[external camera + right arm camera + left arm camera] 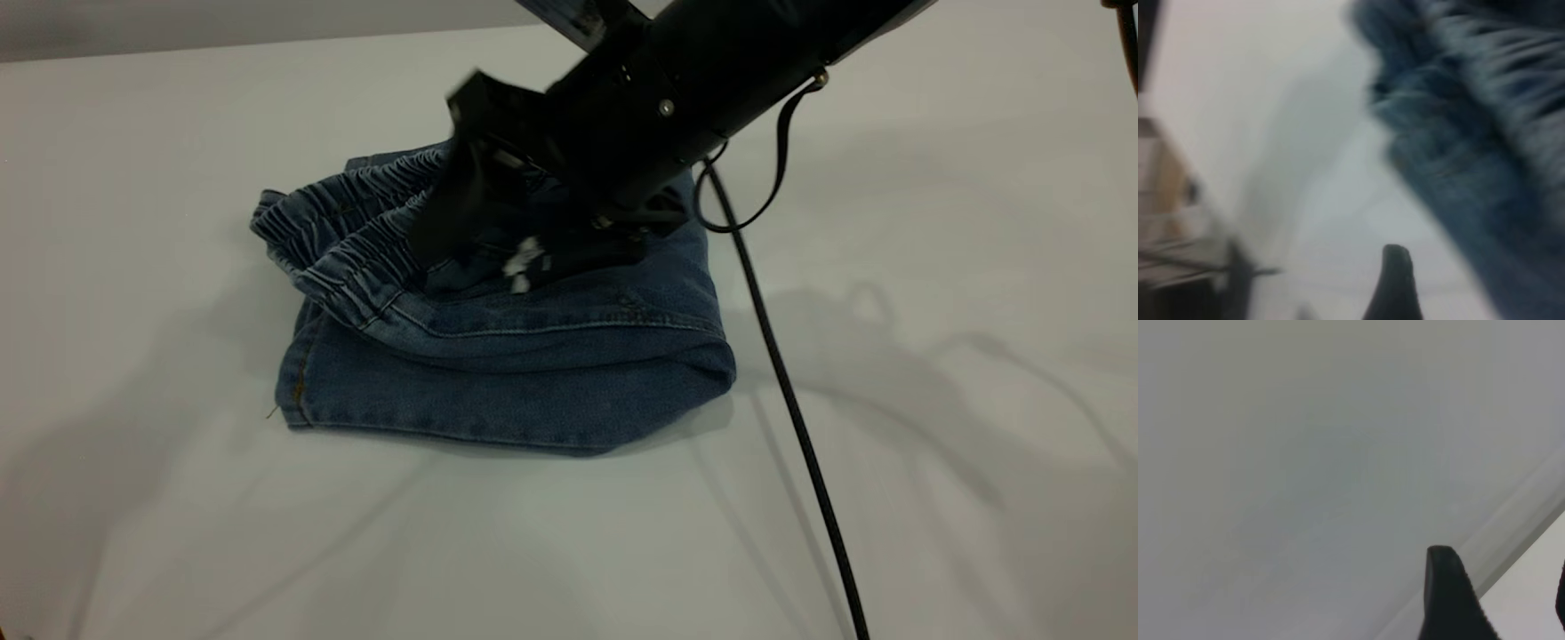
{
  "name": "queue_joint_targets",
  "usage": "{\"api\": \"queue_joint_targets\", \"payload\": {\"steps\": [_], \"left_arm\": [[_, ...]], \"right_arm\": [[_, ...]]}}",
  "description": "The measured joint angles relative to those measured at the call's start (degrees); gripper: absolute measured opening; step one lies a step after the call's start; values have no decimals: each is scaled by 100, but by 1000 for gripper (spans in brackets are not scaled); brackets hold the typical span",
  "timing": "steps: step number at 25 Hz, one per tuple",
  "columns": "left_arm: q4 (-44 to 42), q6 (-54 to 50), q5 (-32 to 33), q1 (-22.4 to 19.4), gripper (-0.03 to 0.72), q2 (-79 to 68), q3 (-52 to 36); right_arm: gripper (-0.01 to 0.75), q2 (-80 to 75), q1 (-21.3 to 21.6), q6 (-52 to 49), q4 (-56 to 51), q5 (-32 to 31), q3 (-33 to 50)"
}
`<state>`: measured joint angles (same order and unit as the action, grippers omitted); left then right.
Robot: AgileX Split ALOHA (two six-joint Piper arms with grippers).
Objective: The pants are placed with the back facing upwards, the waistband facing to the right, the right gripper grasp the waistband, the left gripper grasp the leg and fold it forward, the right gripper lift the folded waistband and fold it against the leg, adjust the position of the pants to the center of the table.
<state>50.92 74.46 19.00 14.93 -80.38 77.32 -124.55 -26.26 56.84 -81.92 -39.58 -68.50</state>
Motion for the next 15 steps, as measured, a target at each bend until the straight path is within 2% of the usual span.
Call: {"api": "queue_joint_targets", "payload": {"steps": [3,5,12,15], "left_arm": [[0,0,5,0,361,0,0],[0,0,5,0,360,0,0],[0,11,30,0,360,-5,0],[0,6,30,0,360,-5,0]], "right_arm": [[513,0,0,114,-28,405,-112],[513,-5,0,167,-292,455,-280],[513,-10,-6,770,-1042,202,-1028],[513,-17,-6,820,-1053,27,-1059]]}}
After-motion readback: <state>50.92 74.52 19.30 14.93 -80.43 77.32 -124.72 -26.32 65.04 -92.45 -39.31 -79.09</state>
